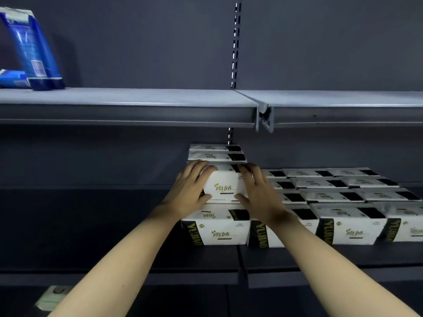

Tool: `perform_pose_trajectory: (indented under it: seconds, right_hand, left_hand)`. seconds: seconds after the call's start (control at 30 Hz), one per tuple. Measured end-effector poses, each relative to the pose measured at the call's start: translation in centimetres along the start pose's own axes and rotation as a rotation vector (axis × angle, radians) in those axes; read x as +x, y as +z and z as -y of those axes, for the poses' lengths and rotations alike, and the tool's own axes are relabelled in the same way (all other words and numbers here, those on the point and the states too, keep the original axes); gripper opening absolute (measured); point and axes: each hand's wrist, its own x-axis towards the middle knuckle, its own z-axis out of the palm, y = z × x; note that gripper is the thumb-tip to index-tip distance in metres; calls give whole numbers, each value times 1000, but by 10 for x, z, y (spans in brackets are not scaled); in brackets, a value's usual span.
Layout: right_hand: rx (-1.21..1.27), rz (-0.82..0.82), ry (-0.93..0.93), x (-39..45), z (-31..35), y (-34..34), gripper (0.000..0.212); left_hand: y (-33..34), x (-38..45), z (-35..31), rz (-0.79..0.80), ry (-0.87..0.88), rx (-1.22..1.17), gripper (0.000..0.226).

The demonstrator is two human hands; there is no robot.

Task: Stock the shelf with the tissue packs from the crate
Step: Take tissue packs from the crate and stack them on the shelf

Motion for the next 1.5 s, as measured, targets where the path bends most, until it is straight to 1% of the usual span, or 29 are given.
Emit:
perform_pose_trajectory:
  seconds: [0.23,0.4,0.57,0.67,0.73,0.8,0.87,0.97,1.07,1.17,1.23,1.37,1.5]
  right_hand:
    - [-17,-12,20,6,0,9,73]
    - [-50,-42,48,7,2,11,73]
    - [-201,-121,80,3,11,12,83]
    - [-268,-162,105,3,17,10,86]
    - [-310,-167,116,3,21,9,87]
    - [-335,-156,135,3,24,9,88]
    - [-350,-139,153,2,28,9,89]
    - [-372,-132,162,-4,36,7,84]
    - [-362,-170,172,-16,49,4,77]
    - [-352,-209,142,-32,60,1,70]
    - [-343,-224,120,-44,64,-2,65]
    - [-324,-217,123,-62,70,-10,60]
    - [-317,-210,77,-84,75,-23,59]
  left_hand:
    - [6,2,8,-31,22,-31,78]
    - [10,3,9,-50,-2,-72,78]
    - [7,6,5,-43,-25,-109,74]
    - [1,9,3,-5,-50,-114,69]
    - [-4,10,0,35,-60,-76,70]
    - [-8,11,-3,82,-82,39,72]
    - [-11,10,-7,93,-93,125,71]
    - [-15,2,-13,22,-21,206,71]
    - [-16,-9,-16,-45,38,216,70]
    - [-20,-22,-28,-70,25,175,62]
    - [-22,-32,-37,-59,-1,147,59]
    - [-28,-50,-55,-59,-14,154,57]
    - [-36,-67,-76,-75,-41,225,57]
